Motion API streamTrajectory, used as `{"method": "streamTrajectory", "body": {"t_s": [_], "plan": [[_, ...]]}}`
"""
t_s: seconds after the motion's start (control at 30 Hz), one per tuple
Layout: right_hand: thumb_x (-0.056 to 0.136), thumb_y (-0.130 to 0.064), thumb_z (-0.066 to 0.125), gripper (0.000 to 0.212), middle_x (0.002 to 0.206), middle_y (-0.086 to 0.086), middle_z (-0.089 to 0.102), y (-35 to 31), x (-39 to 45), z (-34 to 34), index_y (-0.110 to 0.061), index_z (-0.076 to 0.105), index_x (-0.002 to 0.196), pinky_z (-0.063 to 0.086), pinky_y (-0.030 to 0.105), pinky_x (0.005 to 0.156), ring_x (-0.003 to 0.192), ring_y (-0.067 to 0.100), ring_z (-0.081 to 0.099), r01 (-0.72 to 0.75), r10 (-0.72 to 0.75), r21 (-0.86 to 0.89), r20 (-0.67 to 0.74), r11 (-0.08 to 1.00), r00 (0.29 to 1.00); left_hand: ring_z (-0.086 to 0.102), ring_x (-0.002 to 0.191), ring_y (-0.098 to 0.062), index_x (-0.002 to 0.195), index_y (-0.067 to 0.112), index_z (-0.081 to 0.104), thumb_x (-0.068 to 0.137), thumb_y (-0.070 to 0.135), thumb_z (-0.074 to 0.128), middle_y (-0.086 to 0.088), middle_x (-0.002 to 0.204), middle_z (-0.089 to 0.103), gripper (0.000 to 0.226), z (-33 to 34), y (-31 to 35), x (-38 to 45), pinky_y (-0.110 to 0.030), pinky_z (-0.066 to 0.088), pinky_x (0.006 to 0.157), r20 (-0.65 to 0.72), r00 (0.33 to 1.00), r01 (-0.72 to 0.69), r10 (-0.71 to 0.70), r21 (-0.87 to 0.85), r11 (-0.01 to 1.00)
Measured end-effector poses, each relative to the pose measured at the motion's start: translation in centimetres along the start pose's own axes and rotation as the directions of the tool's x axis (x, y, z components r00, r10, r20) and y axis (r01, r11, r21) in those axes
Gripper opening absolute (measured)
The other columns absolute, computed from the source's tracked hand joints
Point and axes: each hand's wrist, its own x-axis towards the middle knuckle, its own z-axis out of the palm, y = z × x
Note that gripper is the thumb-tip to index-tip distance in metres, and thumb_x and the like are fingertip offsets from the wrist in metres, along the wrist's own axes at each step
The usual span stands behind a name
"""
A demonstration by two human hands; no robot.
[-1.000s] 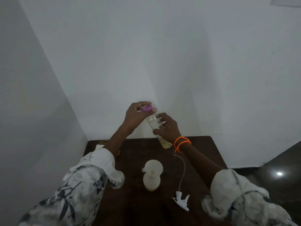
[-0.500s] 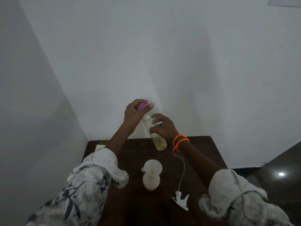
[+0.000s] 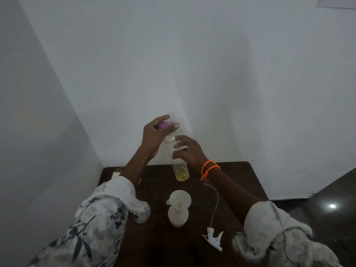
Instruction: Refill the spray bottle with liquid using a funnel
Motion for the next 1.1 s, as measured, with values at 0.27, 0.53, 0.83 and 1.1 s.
{"method": "streamTrajectory", "body": {"t_s": [0.27, 0.53, 0.83, 1.1], "plan": [[0.057, -0.017, 0.085, 0.055, 0.095, 0.001, 0.071, 0.6, 0.2, -0.9, -0.03, 0.068, 0.108, 0.06, 0.046, 0.083, 0.087, 0.019, 0.07, -0.04, 0.04, -0.009, 0.027, 0.999, 0.999, 0.072, 0.108, -0.024, 0.12, 0.007, 0.073, 0.085, 0.018, 0.08, -0.007, 0.113, 0.077, 0.038, -1.5, 0.4, 0.6, -0.043, 0.058, 0.097, 0.142, 0.99, 0.003, -0.017, 0.092, 0.996], [0.066, -0.001, 0.086, 0.055, 0.101, 0.013, 0.067, 0.6, 0.6, -2.1, -0.018, 0.069, 0.115, 0.058, 0.039, 0.08, 0.085, 0.025, 0.068, -0.058, 0.038, 0.101, 0.188, 0.993, 0.981, 0.07, 0.112, -0.033, 0.118, 0.006, 0.074, 0.086, 0.018, 0.077, -0.014, 0.119, 0.073, 0.034, -2.4, 0.4, 0.7, -0.053, 0.053, 0.103, 0.191, 0.979, 0.063, -0.066, 0.02, 0.998], [0.053, -0.03, 0.096, 0.065, 0.093, 0.0, 0.067, 0.5, 0.5, -0.9, -0.028, 0.064, 0.11, 0.056, 0.019, 0.065, 0.074, 0.014, 0.067, 0.126, -0.138, -0.167, -0.066, 0.978, 0.988, 0.073, 0.105, -0.027, 0.111, 0.01, 0.077, 0.069, 0.041, 0.09, -0.009, 0.109, 0.077, 0.054, -2.5, 0.7, 0.8, -0.048, 0.058, 0.096, 0.091, 0.995, 0.029, -0.038, 0.102, 0.994], [0.054, -0.024, 0.093, 0.059, 0.091, 0.0, 0.073, 0.8, 0.5, -0.7, -0.029, 0.074, 0.11, 0.06, 0.033, 0.08, 0.084, 0.017, 0.071, 0.026, -0.026, 0.005, 0.044, 1.0, 0.999, 0.067, 0.117, -0.032, 0.114, 0.009, 0.075, 0.094, 0.01, 0.068, -0.012, 0.121, 0.073, 0.022, -3.4, 0.7, 1.2, -0.05, 0.052, 0.105, 0.232, 0.969, 0.077, -0.09, 0.065, 0.995]]}}
